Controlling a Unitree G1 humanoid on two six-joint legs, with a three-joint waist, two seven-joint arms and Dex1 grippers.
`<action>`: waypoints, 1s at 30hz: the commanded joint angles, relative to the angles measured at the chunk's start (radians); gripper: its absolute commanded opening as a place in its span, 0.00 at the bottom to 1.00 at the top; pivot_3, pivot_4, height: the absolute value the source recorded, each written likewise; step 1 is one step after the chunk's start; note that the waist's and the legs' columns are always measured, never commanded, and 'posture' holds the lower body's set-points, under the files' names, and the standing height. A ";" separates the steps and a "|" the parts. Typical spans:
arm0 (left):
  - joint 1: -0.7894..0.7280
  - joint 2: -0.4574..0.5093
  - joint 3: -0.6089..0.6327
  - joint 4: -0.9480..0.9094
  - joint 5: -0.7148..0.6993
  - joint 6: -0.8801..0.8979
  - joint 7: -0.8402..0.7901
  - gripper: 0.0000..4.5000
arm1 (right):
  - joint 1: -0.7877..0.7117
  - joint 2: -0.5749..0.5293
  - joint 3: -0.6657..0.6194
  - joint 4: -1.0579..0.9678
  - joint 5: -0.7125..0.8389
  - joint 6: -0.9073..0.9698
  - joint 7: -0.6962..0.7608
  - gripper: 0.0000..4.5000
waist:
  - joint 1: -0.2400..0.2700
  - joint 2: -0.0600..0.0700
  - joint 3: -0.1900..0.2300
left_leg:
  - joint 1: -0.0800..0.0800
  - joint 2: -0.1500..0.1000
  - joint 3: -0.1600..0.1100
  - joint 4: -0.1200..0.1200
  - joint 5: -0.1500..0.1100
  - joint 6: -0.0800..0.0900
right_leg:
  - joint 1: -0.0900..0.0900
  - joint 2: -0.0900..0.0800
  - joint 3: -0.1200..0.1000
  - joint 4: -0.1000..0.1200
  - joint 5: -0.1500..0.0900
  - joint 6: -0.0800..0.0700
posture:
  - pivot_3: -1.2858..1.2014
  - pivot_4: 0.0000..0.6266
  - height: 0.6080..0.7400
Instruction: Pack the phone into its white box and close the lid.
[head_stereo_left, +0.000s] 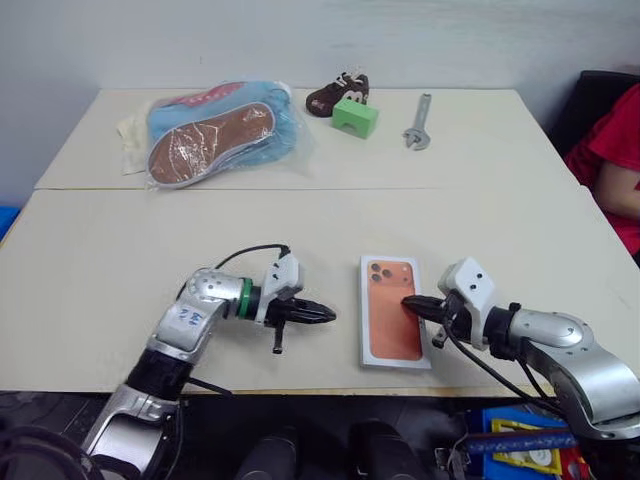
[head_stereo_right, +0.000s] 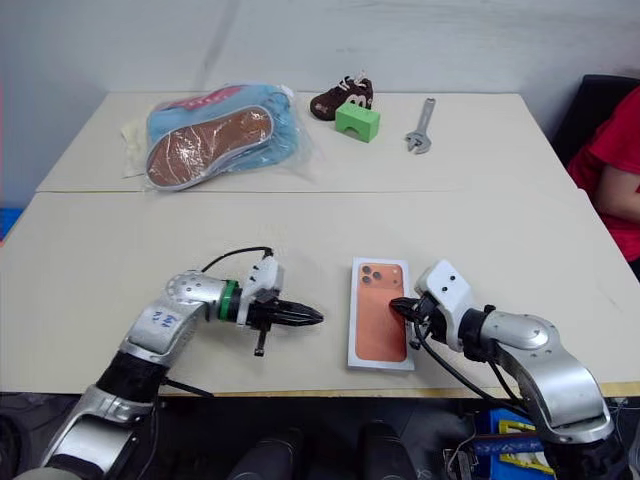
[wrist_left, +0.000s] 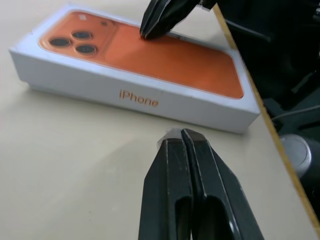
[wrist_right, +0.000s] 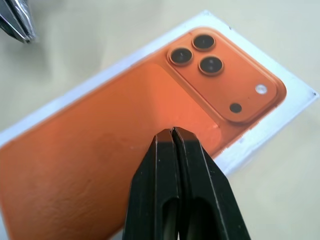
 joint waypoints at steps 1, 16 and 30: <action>0.098 0.129 0.115 -0.113 -0.088 0.062 -0.046 0.06 | 0.005 -0.110 -0.179 -0.029 0.115 0.032 0.102 0.06 | -0.002 0.005 0.003 | 0.000 0.000 0.000 -0.001 0.000 0.000 | 0.000 0.000 0.000 0.000 0.000 0.000 | 0.52 0.24 1.00; 0.173 0.242 0.270 -0.240 -0.241 0.137 0.014 0.99 | -0.235 -0.017 0.050 0.185 0.100 -0.014 0.035 0.61 | -0.002 0.007 0.006 | 0.000 0.001 0.002 -0.002 -0.001 0.001 | 0.000 0.000 0.000 -0.004 0.000 0.000 | 0.52 0.24 1.00; 0.122 0.223 0.227 -0.203 -0.229 0.107 0.032 0.99 | -0.241 0.035 0.334 0.459 -0.213 -0.240 0.012 0.61 | -0.009 -0.001 0.000 | 0.004 0.002 0.002 -0.002 0.000 0.000 | 0.003 0.000 -0.001 -0.003 0.000 0.000 | 0.52 0.24 1.00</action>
